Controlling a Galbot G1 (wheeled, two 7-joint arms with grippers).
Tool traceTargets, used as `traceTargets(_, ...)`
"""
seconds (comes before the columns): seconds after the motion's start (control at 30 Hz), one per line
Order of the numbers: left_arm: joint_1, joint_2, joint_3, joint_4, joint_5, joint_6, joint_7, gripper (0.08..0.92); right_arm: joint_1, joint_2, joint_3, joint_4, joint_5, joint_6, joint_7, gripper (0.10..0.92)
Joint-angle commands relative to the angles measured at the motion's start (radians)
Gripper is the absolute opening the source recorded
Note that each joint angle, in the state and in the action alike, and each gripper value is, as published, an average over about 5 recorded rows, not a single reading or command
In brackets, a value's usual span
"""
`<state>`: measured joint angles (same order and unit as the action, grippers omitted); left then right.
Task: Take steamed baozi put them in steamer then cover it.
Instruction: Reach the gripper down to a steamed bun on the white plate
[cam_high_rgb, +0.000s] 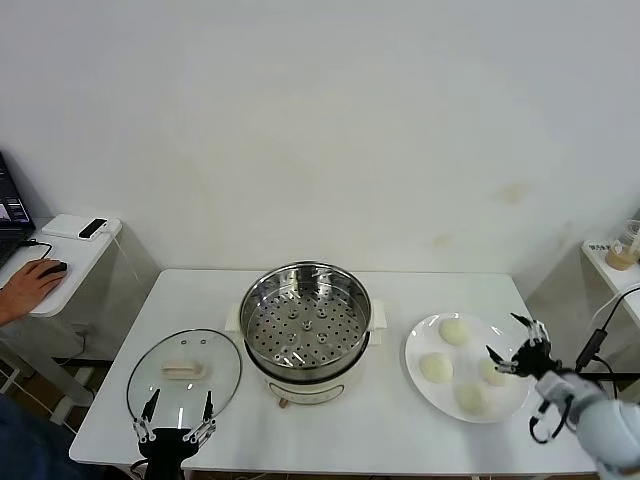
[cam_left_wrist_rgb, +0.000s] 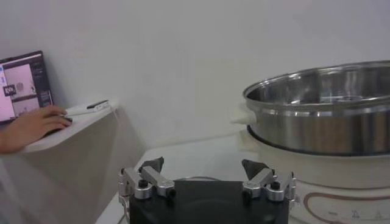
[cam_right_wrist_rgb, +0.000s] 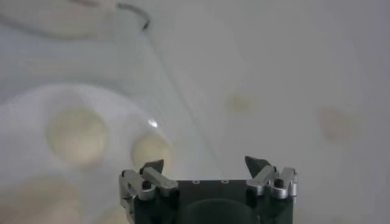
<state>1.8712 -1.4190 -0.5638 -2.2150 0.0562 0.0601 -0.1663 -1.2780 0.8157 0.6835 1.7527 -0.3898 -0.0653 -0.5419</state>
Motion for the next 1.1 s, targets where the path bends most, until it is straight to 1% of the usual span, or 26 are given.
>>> traceTargets(0.03,-0.006,-0.003,-0.001,-0.001,0.023,-0.002,0.004,0.823,0.423,-0.257,-0.305,-0.221,-0.158,0.004,-0.36,0.823)
traceTargets(0.23,-0.011,-0.009,-0.001,-0.014,0.024,-0.002,0.002,0.823,0.756,-0.281,-0.69,-0.398,-0.086,0.012,-0.508,0.823)
traceTargets(0.37,-0.009,-0.011,-0.008,-0.021,0.023,-0.002,0.001,0.823,0.935,-0.235,-0.911,-0.505,-0.025,0.03,-0.559,0.823)
traceTargets(0.47,-0.006,-0.012,-0.017,-0.023,0.022,-0.003,0.001,0.823,1.03,-0.179,-1.03,-0.556,0.012,0.031,-0.575,0.823)
traceTargets(0.63,-0.009,-0.015,-0.029,-0.024,0.022,-0.002,0.001,0.823,1.113,-0.089,-1.136,-0.621,0.045,0.013,-0.574,0.823)
traceTargets(0.8,-0.013,-0.017,-0.036,-0.022,0.019,-0.001,0.002,0.823,1.143,-0.018,-1.179,-0.698,0.055,-0.004,-0.568,0.823)
traceTargets(0.93,-0.016,-0.019,-0.037,-0.02,0.018,0.0,0.001,0.823,1.148,0.01,-1.194,-0.739,0.023,-0.022,-0.569,0.823)
traceTargets(1.1,-0.023,-0.019,-0.038,-0.017,0.017,0.001,0.001,0.823,1.134,0.018,-1.203,-0.749,0.013,-0.038,-0.564,0.823)
